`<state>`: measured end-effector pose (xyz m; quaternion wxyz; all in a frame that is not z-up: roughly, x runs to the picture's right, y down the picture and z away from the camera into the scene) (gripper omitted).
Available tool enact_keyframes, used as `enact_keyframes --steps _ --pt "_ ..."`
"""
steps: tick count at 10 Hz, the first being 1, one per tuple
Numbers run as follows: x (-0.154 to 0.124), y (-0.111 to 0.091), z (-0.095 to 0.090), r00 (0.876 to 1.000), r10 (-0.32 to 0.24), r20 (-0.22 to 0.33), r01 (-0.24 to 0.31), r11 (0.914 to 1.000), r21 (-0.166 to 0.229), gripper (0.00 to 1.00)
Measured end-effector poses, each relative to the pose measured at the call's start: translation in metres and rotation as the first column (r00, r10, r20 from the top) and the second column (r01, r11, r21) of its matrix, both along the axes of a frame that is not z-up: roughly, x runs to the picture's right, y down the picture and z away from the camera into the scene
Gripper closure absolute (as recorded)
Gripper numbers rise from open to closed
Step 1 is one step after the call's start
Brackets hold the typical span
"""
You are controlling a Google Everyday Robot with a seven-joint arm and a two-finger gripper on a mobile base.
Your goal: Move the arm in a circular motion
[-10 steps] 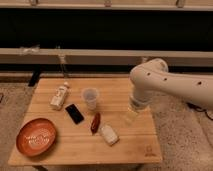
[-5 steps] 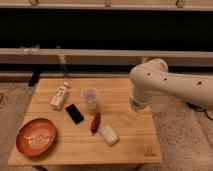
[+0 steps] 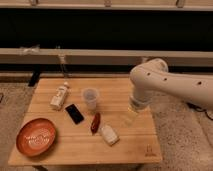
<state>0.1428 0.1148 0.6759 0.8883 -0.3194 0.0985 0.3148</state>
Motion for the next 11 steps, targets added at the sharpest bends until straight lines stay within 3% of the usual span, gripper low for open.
enact_keyframes --steps 6,10,11 --pt "0.010 -0.010 0.000 1.000 0.010 -0.016 -0.009 0.9999 0.007 0.20" --pt "0.014 -0.043 0.013 1.000 0.001 -0.020 0.000 0.9999 0.012 0.20" --pt "0.007 -0.062 0.020 1.000 -0.002 -0.016 0.002 0.9999 0.012 0.20"
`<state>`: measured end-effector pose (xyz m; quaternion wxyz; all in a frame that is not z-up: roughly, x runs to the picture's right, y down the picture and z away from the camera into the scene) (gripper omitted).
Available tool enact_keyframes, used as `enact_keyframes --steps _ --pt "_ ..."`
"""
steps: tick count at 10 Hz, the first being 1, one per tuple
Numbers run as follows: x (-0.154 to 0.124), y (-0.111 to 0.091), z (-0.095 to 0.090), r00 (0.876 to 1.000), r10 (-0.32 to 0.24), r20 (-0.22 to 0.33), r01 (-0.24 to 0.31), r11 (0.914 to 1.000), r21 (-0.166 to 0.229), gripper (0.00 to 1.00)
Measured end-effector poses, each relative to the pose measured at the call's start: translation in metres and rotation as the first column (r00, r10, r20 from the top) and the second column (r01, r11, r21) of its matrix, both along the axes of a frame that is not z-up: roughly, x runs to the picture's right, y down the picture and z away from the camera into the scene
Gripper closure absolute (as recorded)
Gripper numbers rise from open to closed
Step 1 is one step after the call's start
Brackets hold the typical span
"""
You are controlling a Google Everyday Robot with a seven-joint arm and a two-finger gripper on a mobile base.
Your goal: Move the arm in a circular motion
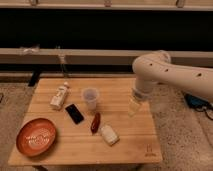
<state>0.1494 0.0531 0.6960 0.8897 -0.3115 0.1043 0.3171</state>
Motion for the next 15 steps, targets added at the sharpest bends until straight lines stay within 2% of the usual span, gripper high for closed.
enact_keyframes --steps 3,6,8,10,12,15 --pt "-0.021 -0.051 0.029 1.000 -0.007 -0.008 0.007 0.9996 -0.027 0.20" --pt "-0.066 -0.095 0.054 1.000 -0.026 -0.009 0.026 0.9981 -0.056 0.20" --pt "-0.101 -0.115 0.066 0.999 -0.047 -0.004 0.046 0.9965 -0.069 0.20" --pt "-0.144 -0.130 0.075 0.997 -0.078 0.012 0.079 0.9939 -0.077 0.20" --pt "-0.185 -0.135 0.081 0.993 -0.113 0.025 0.114 0.9899 -0.084 0.20" --pt "-0.268 -0.123 0.088 0.980 -0.194 0.045 0.198 0.9761 -0.091 0.20"
